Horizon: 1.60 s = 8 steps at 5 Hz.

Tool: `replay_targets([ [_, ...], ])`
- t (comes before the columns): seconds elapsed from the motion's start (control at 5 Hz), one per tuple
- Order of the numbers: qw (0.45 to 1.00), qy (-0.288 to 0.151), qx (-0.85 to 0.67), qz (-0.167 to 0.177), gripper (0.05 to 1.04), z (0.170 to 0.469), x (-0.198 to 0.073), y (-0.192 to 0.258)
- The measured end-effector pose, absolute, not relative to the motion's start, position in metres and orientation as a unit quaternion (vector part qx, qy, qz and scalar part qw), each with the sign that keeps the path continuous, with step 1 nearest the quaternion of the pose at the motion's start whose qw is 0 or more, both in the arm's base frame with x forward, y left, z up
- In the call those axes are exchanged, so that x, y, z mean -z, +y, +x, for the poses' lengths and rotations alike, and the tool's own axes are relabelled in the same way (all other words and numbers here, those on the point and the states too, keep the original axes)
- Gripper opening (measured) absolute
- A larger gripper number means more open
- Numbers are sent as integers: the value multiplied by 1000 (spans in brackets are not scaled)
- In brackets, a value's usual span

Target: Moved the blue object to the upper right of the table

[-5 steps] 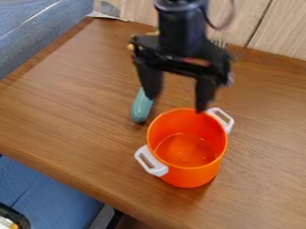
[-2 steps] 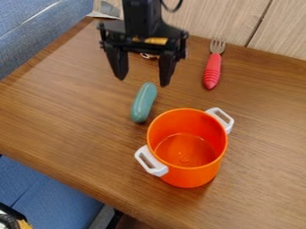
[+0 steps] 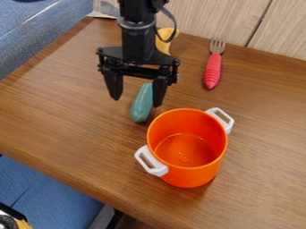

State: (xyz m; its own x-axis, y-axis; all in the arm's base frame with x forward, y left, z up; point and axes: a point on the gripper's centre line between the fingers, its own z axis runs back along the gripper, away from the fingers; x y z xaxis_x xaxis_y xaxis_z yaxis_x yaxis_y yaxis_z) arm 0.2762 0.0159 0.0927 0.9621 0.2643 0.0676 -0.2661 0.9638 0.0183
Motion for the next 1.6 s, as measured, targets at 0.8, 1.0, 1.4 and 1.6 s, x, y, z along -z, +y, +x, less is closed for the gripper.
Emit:
replay_targets([
  [0.8,990,-27,-137,36,441,272,-77,15],
  [1.0,990,-27,-139,23,441,274,-87,7],
  [1.4,989,-77,-114,-46,441,310,-143,-48],
  [1.6,989,-87,-101,-58,441,331,-146,-77],
])
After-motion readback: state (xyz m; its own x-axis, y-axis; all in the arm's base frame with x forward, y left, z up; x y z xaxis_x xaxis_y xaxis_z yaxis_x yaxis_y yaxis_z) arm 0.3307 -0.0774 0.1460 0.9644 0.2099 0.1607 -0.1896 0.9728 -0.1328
